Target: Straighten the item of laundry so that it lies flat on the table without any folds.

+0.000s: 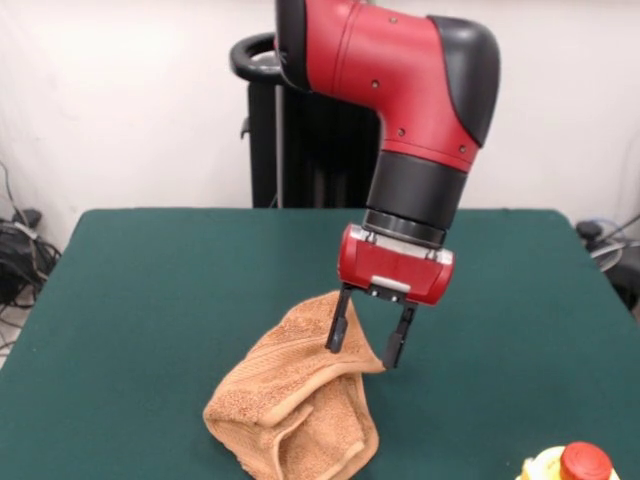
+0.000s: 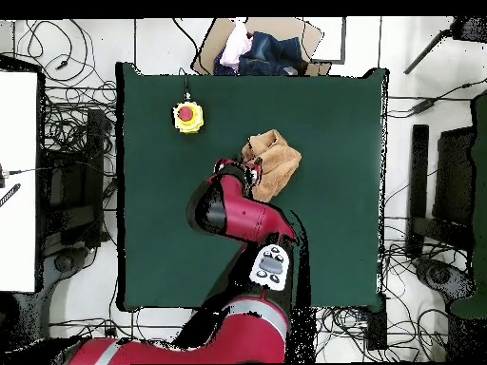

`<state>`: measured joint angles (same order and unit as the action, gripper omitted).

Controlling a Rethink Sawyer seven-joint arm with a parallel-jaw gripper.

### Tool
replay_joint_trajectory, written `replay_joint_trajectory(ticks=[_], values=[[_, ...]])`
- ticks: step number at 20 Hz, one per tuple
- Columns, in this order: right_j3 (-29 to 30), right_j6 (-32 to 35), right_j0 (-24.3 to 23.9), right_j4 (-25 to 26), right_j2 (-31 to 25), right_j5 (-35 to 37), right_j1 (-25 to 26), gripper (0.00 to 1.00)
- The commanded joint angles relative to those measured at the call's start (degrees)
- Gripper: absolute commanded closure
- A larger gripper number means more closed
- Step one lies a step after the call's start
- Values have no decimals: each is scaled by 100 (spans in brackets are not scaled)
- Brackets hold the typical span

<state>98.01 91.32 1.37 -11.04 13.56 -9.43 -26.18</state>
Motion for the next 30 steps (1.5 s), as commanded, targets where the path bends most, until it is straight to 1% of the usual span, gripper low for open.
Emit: replay_joint_trajectory(ticks=[1, 6, 11, 17, 20, 25, 30], values=[[29, 1422, -12, -313, -231, -307, 171, 0], [-25, 1454, 34, -385, -246, -441, 318, 0], [-28, 1514, 379, -810, -35, -486, 422, 0], [-81, 1475, 520, -1087, 1, -590, 567, 0], [-85, 1447, 493, -1096, -28, -636, 586, 0], [-61, 1374, 251, -842, -153, -684, 537, 0], [21, 1296, 97, -687, -190, -560, 377, 0]])
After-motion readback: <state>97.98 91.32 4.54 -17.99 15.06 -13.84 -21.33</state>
